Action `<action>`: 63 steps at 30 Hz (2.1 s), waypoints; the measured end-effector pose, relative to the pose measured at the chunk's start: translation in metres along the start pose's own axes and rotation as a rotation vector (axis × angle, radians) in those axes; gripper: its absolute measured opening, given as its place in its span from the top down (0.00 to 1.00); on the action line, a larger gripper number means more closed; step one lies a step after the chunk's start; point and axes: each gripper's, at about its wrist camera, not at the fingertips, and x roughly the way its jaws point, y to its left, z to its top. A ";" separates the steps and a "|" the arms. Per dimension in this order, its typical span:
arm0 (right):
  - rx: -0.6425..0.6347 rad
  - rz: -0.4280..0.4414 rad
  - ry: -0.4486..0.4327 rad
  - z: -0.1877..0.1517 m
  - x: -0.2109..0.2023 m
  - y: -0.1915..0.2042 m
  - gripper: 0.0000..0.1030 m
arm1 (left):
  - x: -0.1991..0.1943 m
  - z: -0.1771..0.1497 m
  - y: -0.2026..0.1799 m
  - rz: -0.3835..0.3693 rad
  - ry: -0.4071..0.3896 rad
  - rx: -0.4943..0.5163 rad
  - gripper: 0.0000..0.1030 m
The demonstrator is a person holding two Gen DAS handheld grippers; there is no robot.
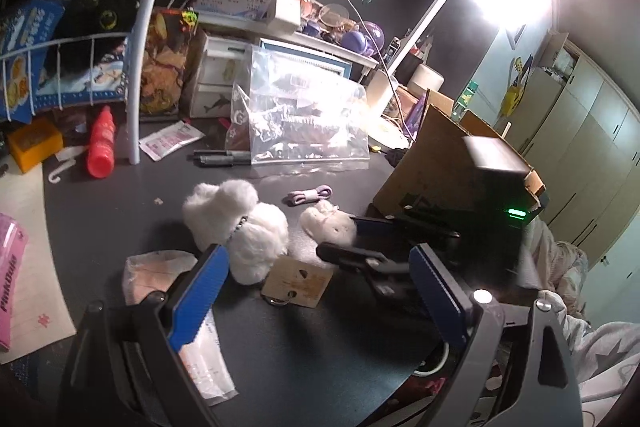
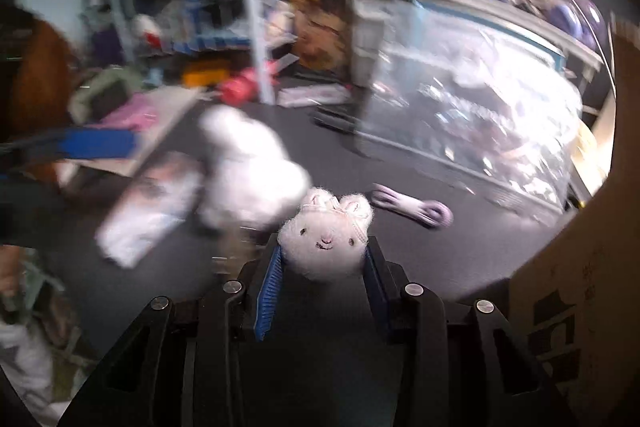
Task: Organize objects
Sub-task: 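Grasp the small white mouse plush with the right tool, then carry the mouse plush into the cardboard box and open the right tool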
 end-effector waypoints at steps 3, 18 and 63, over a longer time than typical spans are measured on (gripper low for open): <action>-0.062 0.048 -0.041 0.006 -0.021 0.020 0.67 | 0.003 0.003 0.000 -0.045 0.009 -0.017 0.12; -0.261 0.005 -0.186 0.032 -0.094 0.053 0.67 | -0.010 0.047 -0.038 -0.157 0.020 0.080 0.63; 0.009 -0.331 -0.106 -0.006 -0.187 -0.135 0.48 | 0.165 0.137 -0.223 -0.281 0.333 0.352 0.42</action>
